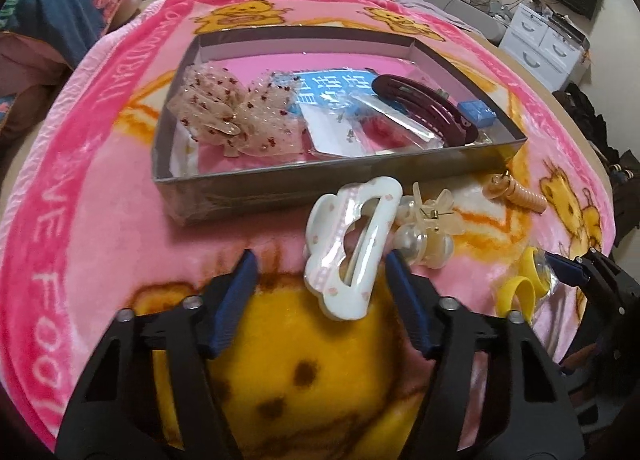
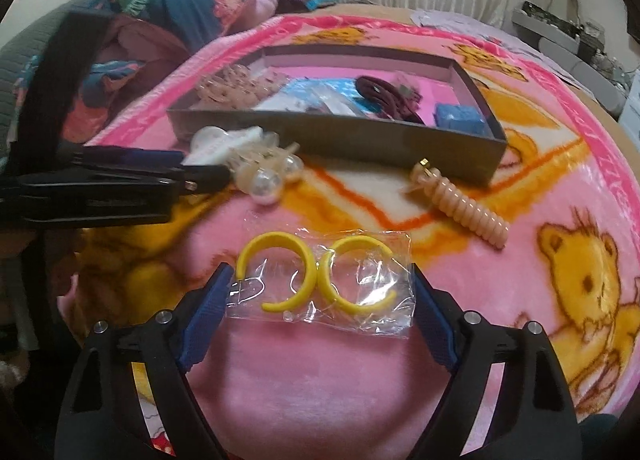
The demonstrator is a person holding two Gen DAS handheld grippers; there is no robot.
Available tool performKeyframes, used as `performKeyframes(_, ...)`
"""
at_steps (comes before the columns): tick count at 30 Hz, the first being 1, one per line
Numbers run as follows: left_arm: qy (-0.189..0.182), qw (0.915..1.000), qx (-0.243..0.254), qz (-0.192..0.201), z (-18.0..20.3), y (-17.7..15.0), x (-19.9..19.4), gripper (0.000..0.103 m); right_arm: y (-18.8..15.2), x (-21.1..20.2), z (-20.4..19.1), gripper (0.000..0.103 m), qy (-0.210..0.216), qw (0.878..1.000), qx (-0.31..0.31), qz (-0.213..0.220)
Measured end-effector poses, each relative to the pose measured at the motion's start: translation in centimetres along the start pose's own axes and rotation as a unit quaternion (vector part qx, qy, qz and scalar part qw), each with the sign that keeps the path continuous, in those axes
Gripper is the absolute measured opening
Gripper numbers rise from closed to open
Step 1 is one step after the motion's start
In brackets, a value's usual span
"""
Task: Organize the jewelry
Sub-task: 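Grasp the white claw clip with the left tool while the right grasps the yellow hoop earring bag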
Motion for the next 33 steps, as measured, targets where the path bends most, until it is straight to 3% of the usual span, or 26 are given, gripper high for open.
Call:
performKeyframes(3,-0.018,0.9998,0.001,-0.002,0.5,0.0,0.3,0.031,0.2,-0.3,0.1,0.084,0.004,1.0,0.002,0.005)
performKeyframes(4,-0.027,0.9996,0.003,-0.003,0.7,-0.1,0.3,0.031,0.3,-0.4,0.1,0.084,0.005,1.0,0.004,0.006)
performKeyframes(18,-0.016,0.9998,0.001,0.015,0.1,-1.1,-2.6,0.03,1.2,-2.2,0.3,0.084,0.026,0.999,0.023,0.023)
performKeyframes(33,-0.011,0.9957,-0.012,0.091,-0.4,1.1,-8.9,0.029,2.9,-3.9,0.4,0.084,0.03,0.998,0.026,0.051)
Point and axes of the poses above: each gripper's, at about its wrist camera, not at the fingertips, and x roughly the way its jaws point, z to its right, y to its top, the point moved 10 cm from there along x, roughly the way its jaws point, and after that the axes turned 14 degrees about -y, right-handed, at the moved point
